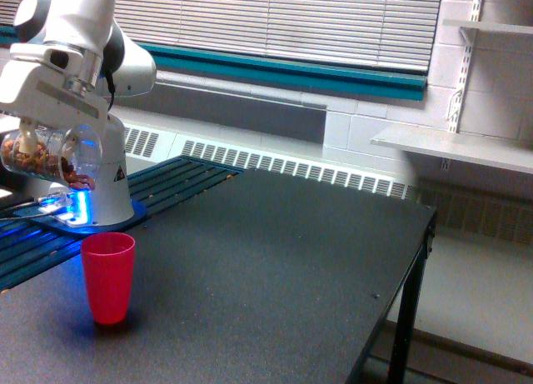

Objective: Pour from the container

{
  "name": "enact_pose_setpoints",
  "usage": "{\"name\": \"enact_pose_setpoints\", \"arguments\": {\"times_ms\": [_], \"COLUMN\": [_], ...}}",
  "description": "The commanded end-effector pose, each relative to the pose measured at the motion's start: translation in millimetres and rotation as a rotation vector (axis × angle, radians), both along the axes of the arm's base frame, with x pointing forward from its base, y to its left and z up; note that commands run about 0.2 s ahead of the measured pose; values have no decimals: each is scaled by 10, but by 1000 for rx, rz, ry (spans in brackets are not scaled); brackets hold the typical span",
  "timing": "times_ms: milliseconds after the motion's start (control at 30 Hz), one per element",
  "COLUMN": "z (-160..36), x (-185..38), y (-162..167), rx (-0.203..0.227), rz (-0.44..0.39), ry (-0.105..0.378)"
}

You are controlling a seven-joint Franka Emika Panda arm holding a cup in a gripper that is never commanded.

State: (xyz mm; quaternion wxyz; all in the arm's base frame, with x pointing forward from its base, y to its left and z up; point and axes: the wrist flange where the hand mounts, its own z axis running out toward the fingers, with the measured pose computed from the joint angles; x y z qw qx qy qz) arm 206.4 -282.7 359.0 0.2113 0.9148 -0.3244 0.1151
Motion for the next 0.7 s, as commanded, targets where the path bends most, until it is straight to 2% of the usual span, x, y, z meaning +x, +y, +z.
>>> {"name": "enact_pose_setpoints", "arguments": {"times_ms": [33, 700], "z": [64, 83], "x": [8, 101], "y": [-30, 0], "rx": [-19, -35], "rz": [-16, 3], "ry": [0, 18]}}
